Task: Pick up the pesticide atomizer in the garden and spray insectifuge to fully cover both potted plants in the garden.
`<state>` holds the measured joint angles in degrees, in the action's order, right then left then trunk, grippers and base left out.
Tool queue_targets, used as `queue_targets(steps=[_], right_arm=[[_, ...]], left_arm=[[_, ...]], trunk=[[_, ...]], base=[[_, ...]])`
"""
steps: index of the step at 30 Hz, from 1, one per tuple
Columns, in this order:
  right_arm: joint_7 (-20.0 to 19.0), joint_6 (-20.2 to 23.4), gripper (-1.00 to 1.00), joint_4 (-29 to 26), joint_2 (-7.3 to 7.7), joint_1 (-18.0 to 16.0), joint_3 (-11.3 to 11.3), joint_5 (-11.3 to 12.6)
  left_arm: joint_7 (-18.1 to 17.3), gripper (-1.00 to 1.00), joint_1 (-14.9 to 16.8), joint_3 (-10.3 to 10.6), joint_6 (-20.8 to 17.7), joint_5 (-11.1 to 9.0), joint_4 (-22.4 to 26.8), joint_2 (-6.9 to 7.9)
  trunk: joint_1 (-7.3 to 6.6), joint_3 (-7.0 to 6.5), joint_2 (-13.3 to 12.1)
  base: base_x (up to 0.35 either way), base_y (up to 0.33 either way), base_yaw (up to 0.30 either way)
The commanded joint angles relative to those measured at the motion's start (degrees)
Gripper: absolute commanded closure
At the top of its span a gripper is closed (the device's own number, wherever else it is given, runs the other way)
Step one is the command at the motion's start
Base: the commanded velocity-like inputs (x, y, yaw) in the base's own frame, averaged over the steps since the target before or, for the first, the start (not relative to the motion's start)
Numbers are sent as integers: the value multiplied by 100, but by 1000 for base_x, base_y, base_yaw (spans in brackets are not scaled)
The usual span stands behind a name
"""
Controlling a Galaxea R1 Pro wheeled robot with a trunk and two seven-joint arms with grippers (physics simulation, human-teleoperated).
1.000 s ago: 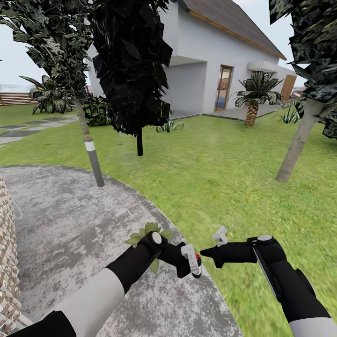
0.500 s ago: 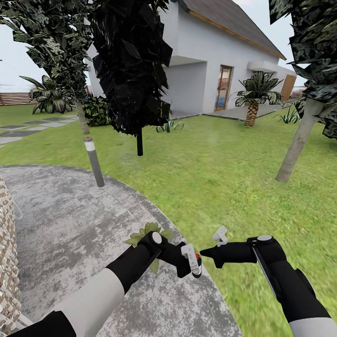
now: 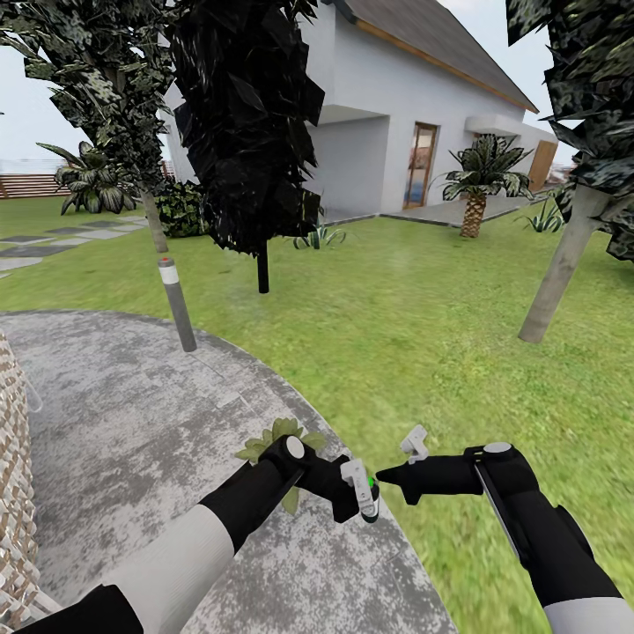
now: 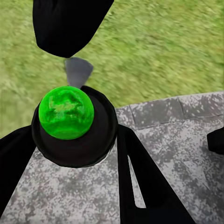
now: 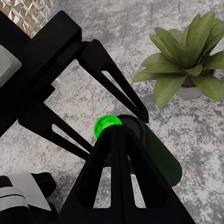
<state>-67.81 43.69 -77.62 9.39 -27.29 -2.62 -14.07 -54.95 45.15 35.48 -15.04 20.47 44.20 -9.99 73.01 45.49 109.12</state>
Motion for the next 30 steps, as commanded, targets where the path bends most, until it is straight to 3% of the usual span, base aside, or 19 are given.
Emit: queue_targets(steps=[1, 9, 14, 23, 25, 26, 27, 30], right_arm=[[-39, 34, 100, -8, 2, -5, -2, -44], [-39, 34, 100, -8, 2, -5, -2, -45], [-45, 34, 100, -8, 2, -5, -4, -48], [-48, 27, 100, -10, 15, -5, -15, -52], [-48, 26, 100, -10, 18, -5, -23, -52], [-48, 26, 100, -13, 18, -5, -25, -52], [-48, 25, 100, -15, 19, -5, -22, -52], [-48, 25, 100, -11, 54, 18, 1, -49]], left_arm=[[-25, 100, 3, -4, -60, 12, 4, -1], [1, 100, 3, -26, -84, 26, -61, -1], [42, 100, 3, -39, -119, 52, -377, 137], [320, 100, 6, -131, -154, 86, -499, 592], [324, 100, 16, -410, -179, 82, -495, 690], [325, 100, 23, -651, -201, 81, -494, 738], [323, 100, 32, -1122, -222, 80, -489, 794], [306, 100, 43, -2110, -244, 85, -468, 841]], trunk=[[-1, 6, 3], [-1, 6, 3], [-1, 6, 3], [-1, 6, 3], [-1, 6, 3], [-1, 6, 3], [-1, 6, 3], [-1, 6, 3]], base=[[0, 0, 0], [0, 0, 0], [0, 0, 0], [0, 0, 0], [0, 0, 0], [0, 0, 0], [0, 0, 0], [0, 0, 0]])
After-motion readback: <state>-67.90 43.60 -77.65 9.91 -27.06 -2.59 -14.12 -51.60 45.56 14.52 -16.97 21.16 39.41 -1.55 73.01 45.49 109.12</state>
